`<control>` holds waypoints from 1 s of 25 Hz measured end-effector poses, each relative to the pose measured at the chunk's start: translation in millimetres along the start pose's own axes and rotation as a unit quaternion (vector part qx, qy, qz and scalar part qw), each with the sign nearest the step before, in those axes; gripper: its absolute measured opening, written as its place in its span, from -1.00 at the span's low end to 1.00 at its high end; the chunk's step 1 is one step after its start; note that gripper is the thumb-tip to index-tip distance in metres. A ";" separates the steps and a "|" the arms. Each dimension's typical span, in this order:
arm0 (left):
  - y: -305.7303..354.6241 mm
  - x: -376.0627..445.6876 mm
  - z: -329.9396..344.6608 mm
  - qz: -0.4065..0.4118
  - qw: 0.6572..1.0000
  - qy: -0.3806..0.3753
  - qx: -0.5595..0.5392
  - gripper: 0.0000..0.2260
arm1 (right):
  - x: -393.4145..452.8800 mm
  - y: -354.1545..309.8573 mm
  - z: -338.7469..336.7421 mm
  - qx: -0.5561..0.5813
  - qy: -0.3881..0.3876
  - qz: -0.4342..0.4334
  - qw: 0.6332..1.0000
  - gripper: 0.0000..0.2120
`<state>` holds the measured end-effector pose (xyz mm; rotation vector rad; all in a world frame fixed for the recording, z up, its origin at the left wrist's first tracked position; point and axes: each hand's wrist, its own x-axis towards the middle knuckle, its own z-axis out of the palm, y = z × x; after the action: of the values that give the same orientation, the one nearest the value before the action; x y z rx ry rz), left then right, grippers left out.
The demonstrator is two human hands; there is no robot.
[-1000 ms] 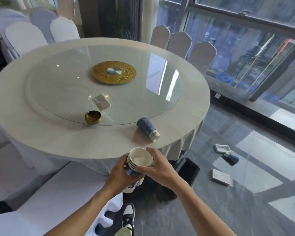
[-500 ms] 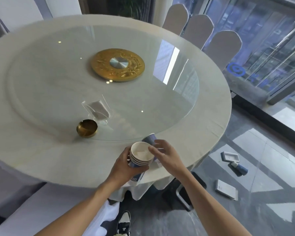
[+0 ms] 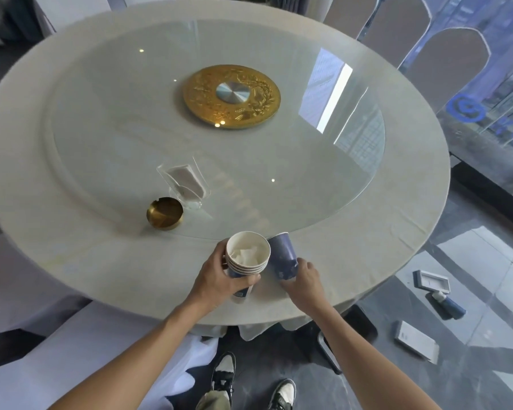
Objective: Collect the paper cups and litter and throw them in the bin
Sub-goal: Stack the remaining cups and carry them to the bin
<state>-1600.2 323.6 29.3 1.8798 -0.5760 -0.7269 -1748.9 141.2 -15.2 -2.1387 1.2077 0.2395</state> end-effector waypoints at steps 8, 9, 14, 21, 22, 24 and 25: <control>44.4 22.0 -4.7 -0.010 0.997 0.039 -0.070 -0.32 | -6.0 29.8 -5.2 0.060 -0.049 0.059 0.995 -0.65; 53.7 25.2 -4.7 -0.004 0.996 0.046 -0.083 -0.27 | -11.6 32.1 -5.8 0.077 -0.044 0.059 0.994 -0.62; 90.9 46.1 4.8 0.026 0.989 0.055 -0.132 -0.19 | -53.3 56.5 -7.4 0.155 0.006 0.034 0.987 -0.40; 112.8 48.2 64.9 0.038 0.984 -0.073 -0.157 -0.20 | -96.7 80.4 -16.7 0.194 0.074 -0.008 0.978 -0.34; 114.4 45.5 75.6 0.039 0.982 -0.097 -0.158 -0.19 | -98.3 83.5 -18.7 0.193 0.087 -0.015 0.977 -0.34; 118.3 40.5 97.2 0.037 0.976 -0.140 -0.163 -0.18 | -104.6 89.0 -26.7 0.204 0.111 -0.010 0.973 -0.37; 119.0 38.4 107.0 0.033 0.973 -0.157 -0.166 -0.19 | -107.7 92.4 -30.6 0.213 0.124 -0.004 0.969 -0.39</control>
<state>-1656.8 184.0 95.5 1.4401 -0.6673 -1.0195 -1888.9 164.2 15.1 -1.8288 1.2555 -0.2790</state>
